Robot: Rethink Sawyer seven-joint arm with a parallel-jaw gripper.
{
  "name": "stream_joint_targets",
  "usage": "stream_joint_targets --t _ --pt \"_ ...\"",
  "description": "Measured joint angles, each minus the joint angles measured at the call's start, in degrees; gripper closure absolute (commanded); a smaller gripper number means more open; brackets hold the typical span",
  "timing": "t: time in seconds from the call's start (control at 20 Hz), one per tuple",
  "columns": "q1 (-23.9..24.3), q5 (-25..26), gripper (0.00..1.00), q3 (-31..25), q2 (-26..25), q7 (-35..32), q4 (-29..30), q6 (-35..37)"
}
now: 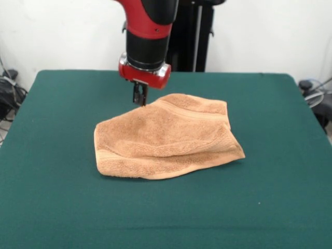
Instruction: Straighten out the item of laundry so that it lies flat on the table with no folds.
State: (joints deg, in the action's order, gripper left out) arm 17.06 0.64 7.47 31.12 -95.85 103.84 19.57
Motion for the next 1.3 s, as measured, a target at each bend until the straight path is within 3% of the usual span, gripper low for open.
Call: stream_joint_targets --t 0.75,1.3 --pt "-1.8 0.0 1.00 -0.1 -4.0 0.0 -5.0 0.0" --pt "-2.1 0.0 1.00 -0.2 -4.6 0.0 -5.3 0.0"
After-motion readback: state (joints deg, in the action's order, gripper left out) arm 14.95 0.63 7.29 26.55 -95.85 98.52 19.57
